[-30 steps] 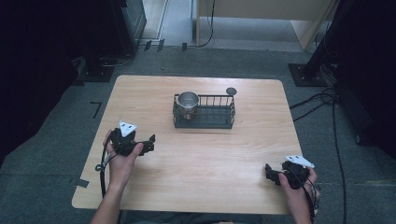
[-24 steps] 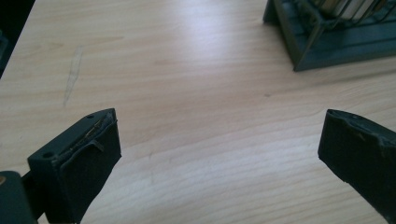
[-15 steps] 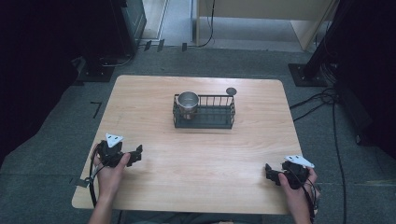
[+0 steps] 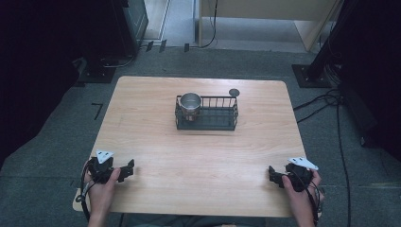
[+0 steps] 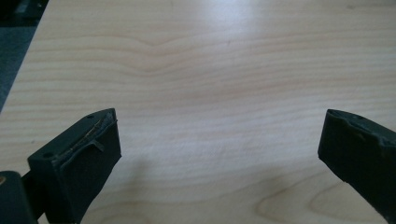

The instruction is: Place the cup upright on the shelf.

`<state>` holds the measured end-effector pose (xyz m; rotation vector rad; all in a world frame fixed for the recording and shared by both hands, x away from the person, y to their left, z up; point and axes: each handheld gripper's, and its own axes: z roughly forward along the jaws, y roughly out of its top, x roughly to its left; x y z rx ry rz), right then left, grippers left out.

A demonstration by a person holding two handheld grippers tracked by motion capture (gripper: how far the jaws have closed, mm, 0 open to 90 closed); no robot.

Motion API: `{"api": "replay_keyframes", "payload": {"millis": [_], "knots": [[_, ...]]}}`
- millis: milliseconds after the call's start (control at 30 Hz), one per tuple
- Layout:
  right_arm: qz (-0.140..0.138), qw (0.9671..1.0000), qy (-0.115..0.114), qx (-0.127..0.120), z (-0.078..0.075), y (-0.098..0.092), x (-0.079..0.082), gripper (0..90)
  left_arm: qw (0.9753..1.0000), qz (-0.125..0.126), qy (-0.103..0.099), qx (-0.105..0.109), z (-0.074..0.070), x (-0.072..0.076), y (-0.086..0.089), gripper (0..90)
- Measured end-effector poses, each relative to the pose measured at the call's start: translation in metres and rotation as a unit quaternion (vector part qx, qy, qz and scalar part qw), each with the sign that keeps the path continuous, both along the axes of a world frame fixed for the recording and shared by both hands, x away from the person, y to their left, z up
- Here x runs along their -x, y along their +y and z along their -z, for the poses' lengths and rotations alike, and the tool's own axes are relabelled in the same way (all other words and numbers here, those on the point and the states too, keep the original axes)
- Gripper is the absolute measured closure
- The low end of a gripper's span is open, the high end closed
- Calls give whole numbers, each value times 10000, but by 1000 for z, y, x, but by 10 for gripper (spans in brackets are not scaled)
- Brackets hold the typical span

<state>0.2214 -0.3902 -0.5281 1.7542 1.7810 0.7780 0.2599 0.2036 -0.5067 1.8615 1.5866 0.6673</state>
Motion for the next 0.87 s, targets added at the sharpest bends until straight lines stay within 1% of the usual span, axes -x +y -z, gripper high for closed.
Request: {"api": "replay_keyframes", "payload": {"millis": [33, 67, 100, 167, 200, 233, 267, 300, 333, 367, 433, 467, 500, 567, 600, 633, 667, 733, 767, 867], "knots": [[1, 10000, 1, 0, 0, 0, 0, 0, 9999, -7, 50, -104, 2, 2, 2, 0], [1, 10000, 1, 0, 0, 0, 0, 0, 9999, -7, 50, -104, 2, 2, 2, 0], [-1, 10000, -1, 3, 0, 0, 0, 0, 9997, -52, 138, -198, 7, 6, 6, 0], [-1, 10000, 0, 1, 0, 0, 0, 0, 9997, -78, 153, -181, 8, 8, 9, 0], [2, 10000, 1, 0, 0, 0, 0, 0, 9996, -148, 122, -187, 7, 10, 12, 0], [1, 10000, 1, -1, 0, 0, 0, 0, 9994, -174, 118, -258, 7, 10, 15, 0], [1, 10000, 1, -1, 0, 0, 0, 0, 9994, -179, 128, -264, 7, 10, 17, 0], [0, 10000, 1, 1, 0, 0, 0, 0, 9994, -176, 168, -226, 8, 7, 20, 0], [0, 10000, 1, 1, 0, 0, 0, 0, 9994, -176, 168, -226, 8, 7, 20, 0], [0, 10000, 0, 1, 0, 0, 0, 0, 9992, -230, 168, -288, 8, 5, 23, 0], [2, 10000, 1, -1, 0, 0, 0, 0, 9992, -228, 198, -269, 9, 4, 24, 0], [2, 10000, 2, -1, 0, 0, 0, 0, 9992, -211, 223, -263, 10, 4, 24, 0], [2, 10000, 3, -2, 0, 0, 0, 0, 9993, -127, 235, -244, 10, 3, 24, 0], [1, 10000, 2, 1, 0, 0, 0, 0, 9994, -116, 234, -207, 11, 2, 23, 0], [3, 10000, 0, 8, 0, 0, 0, 0, 9996, -60, 221, -139, 12, 1, 22, 0], [3, 10000, 0, 8, 0, 0, 0, 0, 9996, -60, 221, -139, 12, 1, 22, 0], [19, 10000, 3, 2, 0, 0, 0, 0, 9997, 20, 211, -146, 12, -1, 20, 0], [38, 10000, 2, 11, 0, 0, 0, 0, 9997, 68, 202, -135, 12, -1, 20, 0], [98, 10000, 12, 7, 0, 0, 0, 0, 9996, 133, 208, -136, 12, -2, 19, 0], [100, 9999, 12, 12, 0, -1, 0, 0, 9996, 127, 200, -135, 12, -2, 18, 0]]}}
